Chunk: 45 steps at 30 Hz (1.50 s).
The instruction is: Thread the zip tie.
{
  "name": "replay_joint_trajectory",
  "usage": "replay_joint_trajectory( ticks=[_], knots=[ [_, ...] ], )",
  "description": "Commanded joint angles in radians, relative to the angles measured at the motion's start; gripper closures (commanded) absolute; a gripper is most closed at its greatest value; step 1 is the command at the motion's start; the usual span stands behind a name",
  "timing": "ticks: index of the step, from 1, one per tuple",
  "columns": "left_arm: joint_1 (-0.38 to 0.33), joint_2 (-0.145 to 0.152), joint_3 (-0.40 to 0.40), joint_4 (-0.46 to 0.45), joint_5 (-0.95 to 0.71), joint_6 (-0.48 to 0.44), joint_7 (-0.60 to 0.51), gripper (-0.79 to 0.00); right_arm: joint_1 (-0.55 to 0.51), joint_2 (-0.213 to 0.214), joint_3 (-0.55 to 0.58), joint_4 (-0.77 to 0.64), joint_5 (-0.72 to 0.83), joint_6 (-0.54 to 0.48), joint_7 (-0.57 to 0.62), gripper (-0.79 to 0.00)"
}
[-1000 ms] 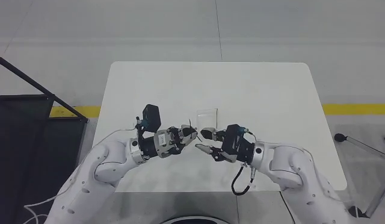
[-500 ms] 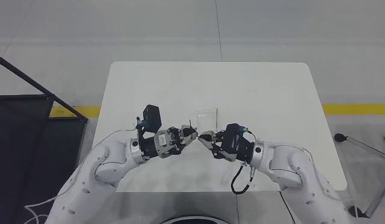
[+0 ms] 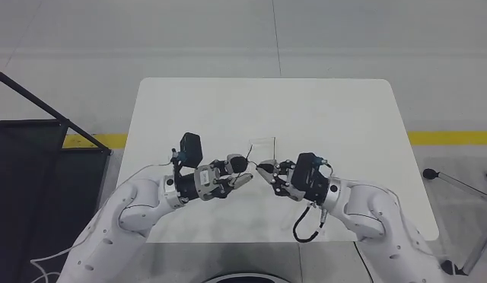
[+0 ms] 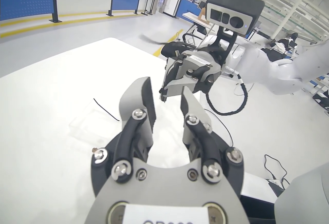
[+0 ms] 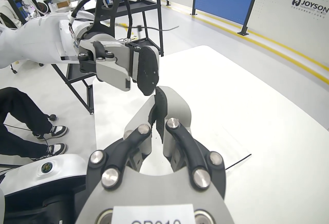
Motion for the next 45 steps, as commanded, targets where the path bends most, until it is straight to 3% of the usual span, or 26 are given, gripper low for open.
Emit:
replay_joint_trajectory(
  ticks=[1,6,12,15,19,22,24,29,32,45],
  knots=[
    [0.005,0.001,-0.003,-0.001,-0.001,-0.006,-0.002,-0.785,-0.003,0.001,0.006,0.003,0.000,-0.006,-0.008,0.000],
    [0.013,0.007,-0.026,0.032,-0.121,-0.089,-0.003,-0.785,0.001,0.004,0.012,0.034,0.058,-0.093,-0.015,0.000],
    [-0.002,0.025,-0.045,0.099,-0.364,-0.216,-0.080,-0.785,0.054,0.010,0.001,0.118,0.191,-0.245,0.040,0.000],
    [-0.016,0.038,-0.027,0.111,-0.517,-0.220,-0.168,-0.776,0.083,0.013,-0.014,0.150,0.247,-0.298,0.081,0.000],
    [-0.053,0.061,0.018,0.131,-0.763,-0.220,-0.363,-0.677,0.124,0.021,-0.056,0.163,0.330,-0.298,0.145,0.000],
    [-0.089,0.073,0.049,0.153,-0.902,-0.202,-0.488,-0.650,0.146,0.028,-0.075,0.172,0.370,-0.298,0.171,0.000],
    [-0.121,0.080,0.062,0.174,-0.973,-0.161,-0.567,-0.579,0.164,0.036,-0.094,0.171,0.392,-0.298,0.193,0.000],
    [-0.158,0.082,0.085,0.200,-1.080,-0.139,-0.645,-0.514,0.188,0.051,-0.121,0.175,0.415,-0.298,0.210,0.000],
    [-0.175,0.082,0.102,0.204,-1.121,-0.118,-0.667,-0.379,0.198,0.060,-0.136,0.176,0.418,-0.298,0.211,0.000],
    [-0.246,0.066,0.168,0.261,-1.166,-0.057,-0.724,-0.351,0.235,0.092,-0.198,0.177,0.384,-0.298,0.171,0.000]
  ],
)
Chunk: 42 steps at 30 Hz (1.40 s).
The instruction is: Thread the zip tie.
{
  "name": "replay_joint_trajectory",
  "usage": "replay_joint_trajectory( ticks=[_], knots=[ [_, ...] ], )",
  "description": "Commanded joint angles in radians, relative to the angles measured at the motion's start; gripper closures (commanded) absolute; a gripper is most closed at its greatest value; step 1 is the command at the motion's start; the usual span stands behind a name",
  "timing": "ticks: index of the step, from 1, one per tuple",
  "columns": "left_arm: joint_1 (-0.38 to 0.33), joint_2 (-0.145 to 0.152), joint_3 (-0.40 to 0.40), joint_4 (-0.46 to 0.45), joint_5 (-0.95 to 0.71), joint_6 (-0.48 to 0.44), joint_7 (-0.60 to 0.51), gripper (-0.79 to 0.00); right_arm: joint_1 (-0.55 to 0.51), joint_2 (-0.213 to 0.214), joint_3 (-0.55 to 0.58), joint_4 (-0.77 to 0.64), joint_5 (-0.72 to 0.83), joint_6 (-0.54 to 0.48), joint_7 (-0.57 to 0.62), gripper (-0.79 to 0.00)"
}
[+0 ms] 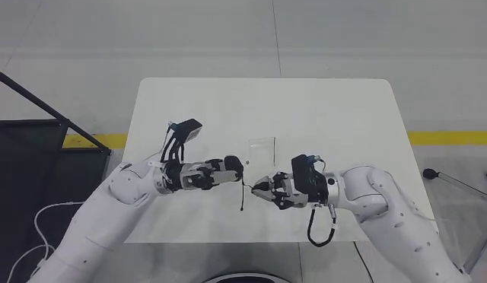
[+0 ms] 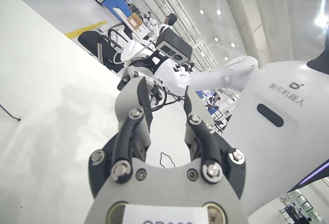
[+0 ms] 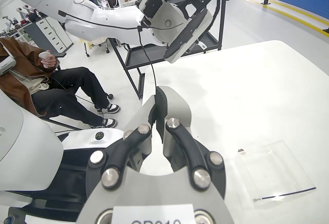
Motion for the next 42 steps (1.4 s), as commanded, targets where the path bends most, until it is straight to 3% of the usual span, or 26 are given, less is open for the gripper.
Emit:
replay_joint_trajectory(
  ticks=[1,7,12,14,15,28,42],
  knots=[
    [-0.007,-0.003,0.007,0.007,0.000,0.005,-0.004,-0.354,0.004,0.005,-0.007,0.002,-0.005,0.000,-0.009,0.000],
    [-0.018,-0.010,0.018,0.014,0.014,0.010,0.001,-0.323,0.017,0.015,-0.028,0.005,-0.022,0.000,-0.031,0.000],
    [-0.022,-0.015,0.020,0.023,0.016,0.008,0.001,-0.249,0.028,0.024,-0.045,0.009,-0.031,0.000,-0.049,0.000],
    [-0.022,-0.016,0.019,0.023,0.024,0.007,0.006,-0.055,0.031,0.027,-0.050,0.010,-0.034,0.000,-0.054,0.000],
    [-0.022,-0.017,0.019,0.022,0.026,0.007,0.008,0.000,0.033,0.029,-0.052,0.011,-0.036,0.000,-0.057,0.000],
    [-0.011,-0.020,0.001,0.032,0.030,-0.008,0.015,0.000,0.046,0.047,-0.071,0.017,-0.051,0.000,-0.109,0.000],
    [0.038,-0.012,-0.080,0.028,0.084,-0.032,0.077,0.000,-0.002,0.084,-0.033,-0.030,-0.120,0.000,-0.296,0.000]
  ],
)
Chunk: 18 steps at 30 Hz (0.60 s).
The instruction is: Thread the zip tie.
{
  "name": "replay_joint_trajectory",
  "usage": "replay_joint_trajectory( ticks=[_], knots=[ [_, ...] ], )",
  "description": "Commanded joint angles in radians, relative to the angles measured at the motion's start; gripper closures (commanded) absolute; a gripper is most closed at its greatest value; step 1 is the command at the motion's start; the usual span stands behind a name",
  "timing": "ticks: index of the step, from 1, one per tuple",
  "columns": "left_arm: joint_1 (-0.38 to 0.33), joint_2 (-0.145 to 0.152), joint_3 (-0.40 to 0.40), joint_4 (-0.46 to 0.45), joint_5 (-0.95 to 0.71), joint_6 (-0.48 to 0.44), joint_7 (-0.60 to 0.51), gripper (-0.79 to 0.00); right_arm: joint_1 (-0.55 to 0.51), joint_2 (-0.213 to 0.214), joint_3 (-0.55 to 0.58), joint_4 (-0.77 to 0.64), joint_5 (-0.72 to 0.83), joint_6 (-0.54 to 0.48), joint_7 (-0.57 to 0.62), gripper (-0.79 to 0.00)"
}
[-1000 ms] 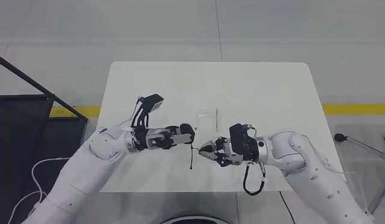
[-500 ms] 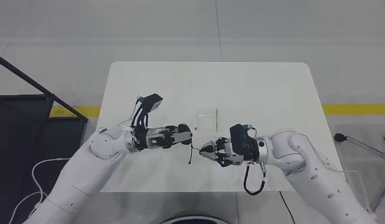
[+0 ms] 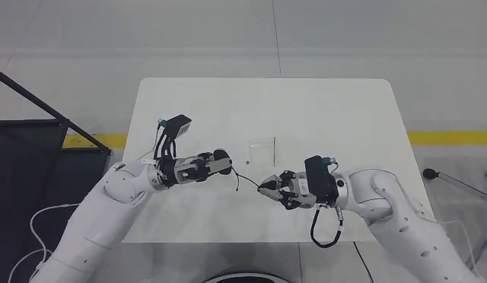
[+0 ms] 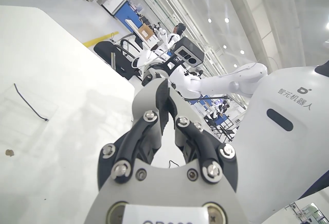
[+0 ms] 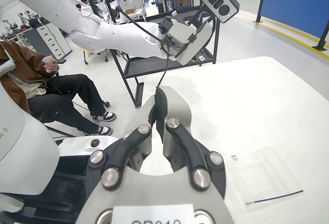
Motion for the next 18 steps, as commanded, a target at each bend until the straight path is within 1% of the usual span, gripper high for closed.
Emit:
replay_joint_trajectory(
  ticks=[1,7,18],
  knots=[
    [0.008,0.001,-0.011,-0.004,0.013,-0.001,0.014,0.000,-0.006,0.006,0.003,-0.006,-0.013,0.000,-0.035,0.000],
    [0.036,0.005,-0.047,-0.019,0.053,-0.004,0.051,0.000,-0.021,0.031,0.003,-0.017,-0.063,0.000,-0.151,0.000],
    [0.069,0.008,-0.087,-0.032,0.091,-0.004,0.089,0.000,-0.013,0.076,-0.029,-0.011,-0.138,0.000,-0.319,0.000]
  ],
)
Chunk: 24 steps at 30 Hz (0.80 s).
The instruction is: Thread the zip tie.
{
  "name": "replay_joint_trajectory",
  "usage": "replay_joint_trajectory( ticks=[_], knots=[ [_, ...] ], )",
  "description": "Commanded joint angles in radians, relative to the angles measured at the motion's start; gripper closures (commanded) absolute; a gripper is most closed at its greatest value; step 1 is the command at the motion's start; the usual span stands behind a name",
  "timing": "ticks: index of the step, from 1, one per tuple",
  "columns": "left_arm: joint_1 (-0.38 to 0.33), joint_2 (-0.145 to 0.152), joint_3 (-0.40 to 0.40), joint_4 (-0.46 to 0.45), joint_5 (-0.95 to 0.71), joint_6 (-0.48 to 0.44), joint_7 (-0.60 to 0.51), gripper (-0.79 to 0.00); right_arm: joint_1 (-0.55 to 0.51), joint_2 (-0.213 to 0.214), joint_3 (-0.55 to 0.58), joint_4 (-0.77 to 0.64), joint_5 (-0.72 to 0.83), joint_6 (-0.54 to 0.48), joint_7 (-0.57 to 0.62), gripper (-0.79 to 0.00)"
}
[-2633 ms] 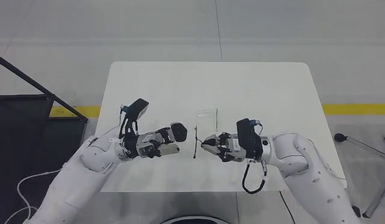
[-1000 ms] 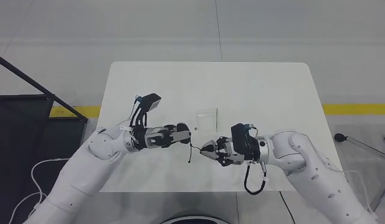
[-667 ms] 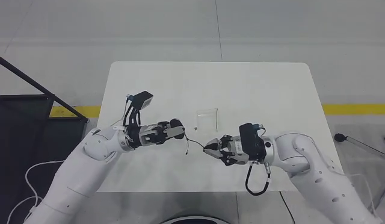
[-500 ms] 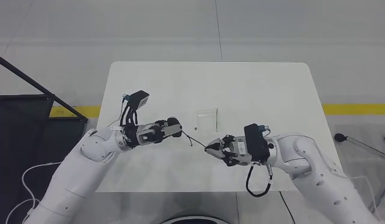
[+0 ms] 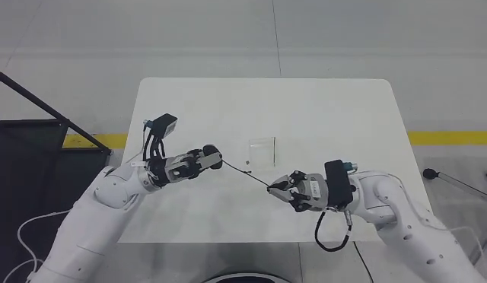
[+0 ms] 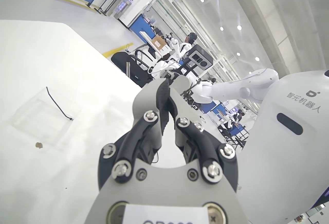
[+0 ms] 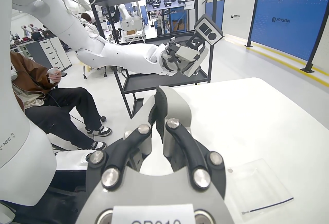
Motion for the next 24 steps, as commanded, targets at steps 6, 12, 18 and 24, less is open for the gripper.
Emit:
replay_joint_trajectory(
  ticks=[6,12,18,24],
  knots=[
    [0.009,0.000,-0.011,-0.007,0.014,0.001,0.012,0.000,0.007,0.027,-0.018,0.003,-0.046,0.000,-0.096,0.000],
    [0.014,0.001,-0.021,-0.011,0.021,0.002,0.022,0.000,0.010,0.049,-0.031,0.005,-0.089,0.000,-0.177,0.000],
    [0.019,0.001,-0.027,-0.010,0.021,0.000,0.025,0.000,0.018,0.068,-0.050,0.011,-0.125,0.000,-0.241,0.000],
    [0.022,0.000,-0.030,-0.010,0.020,-0.002,0.026,0.000,0.033,0.082,-0.072,0.020,-0.148,0.000,-0.276,0.000]
  ],
)
